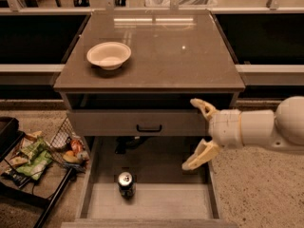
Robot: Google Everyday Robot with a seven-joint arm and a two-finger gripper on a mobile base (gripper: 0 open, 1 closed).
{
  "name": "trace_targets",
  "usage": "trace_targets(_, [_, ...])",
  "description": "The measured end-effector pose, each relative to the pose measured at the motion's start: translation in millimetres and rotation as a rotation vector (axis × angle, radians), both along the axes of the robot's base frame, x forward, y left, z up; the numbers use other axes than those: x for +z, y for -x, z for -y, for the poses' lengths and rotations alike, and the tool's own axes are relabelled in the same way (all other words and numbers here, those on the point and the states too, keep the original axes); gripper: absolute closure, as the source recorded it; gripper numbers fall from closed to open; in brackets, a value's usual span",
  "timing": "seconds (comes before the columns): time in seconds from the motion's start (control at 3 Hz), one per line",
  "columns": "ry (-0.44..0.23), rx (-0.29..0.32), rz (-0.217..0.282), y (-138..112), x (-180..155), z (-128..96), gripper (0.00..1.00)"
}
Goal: Place pepsi can into middle drawer
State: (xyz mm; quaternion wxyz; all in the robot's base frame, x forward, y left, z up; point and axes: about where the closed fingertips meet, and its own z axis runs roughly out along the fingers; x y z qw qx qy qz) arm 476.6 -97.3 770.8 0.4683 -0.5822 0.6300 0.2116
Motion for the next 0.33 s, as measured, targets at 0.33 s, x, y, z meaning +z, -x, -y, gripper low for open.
trace_targets(0.33, [0.198,-0.035,0.091,-7.0,60.0,8.9,0.0])
